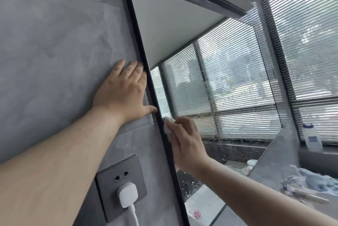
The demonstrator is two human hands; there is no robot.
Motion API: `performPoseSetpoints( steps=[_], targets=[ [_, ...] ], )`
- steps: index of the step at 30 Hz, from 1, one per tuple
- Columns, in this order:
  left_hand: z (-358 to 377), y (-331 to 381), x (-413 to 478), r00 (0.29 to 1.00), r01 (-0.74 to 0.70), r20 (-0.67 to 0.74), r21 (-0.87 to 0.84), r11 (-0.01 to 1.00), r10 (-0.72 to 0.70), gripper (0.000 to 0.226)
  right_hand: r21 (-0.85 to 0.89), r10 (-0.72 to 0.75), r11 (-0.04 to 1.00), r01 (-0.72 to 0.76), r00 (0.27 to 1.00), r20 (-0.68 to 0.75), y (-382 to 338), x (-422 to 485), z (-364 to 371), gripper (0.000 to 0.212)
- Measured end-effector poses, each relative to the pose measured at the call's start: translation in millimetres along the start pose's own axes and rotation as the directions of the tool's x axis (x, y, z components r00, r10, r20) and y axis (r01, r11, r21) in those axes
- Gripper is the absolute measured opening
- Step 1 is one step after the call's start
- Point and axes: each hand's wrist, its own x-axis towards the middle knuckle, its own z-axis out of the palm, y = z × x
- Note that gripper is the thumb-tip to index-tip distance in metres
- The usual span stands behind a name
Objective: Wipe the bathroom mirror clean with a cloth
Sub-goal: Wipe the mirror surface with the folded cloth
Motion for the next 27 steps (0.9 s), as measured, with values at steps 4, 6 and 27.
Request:
performPoseSetpoints(
  steps=[4,6,27],
  targets=[
    [1.1,2.7,-4.3,1.0,0.001,-0.015,-0.017,1.0,-0.001,0.112,0.002,-0.049,0.999,0.049,0.998,0.035,11.3,2.0,-2.6,0.031],
    [2.7,3.9,-6.3,0.999,-0.001,-0.034,-0.019,1.0,0.001,0.108,-0.024,0.106,0.994,-0.106,0.994,-0.001,24.6,7.9,-4.4,0.028],
    [2.6,12.9,-13.7,0.998,-0.038,0.042,0.05,0.998,0.036,0.122,0.032,0.392,0.918,-0.396,0.916,0.089,38.1,-4.5,-29.0,0.01]
  ],
)
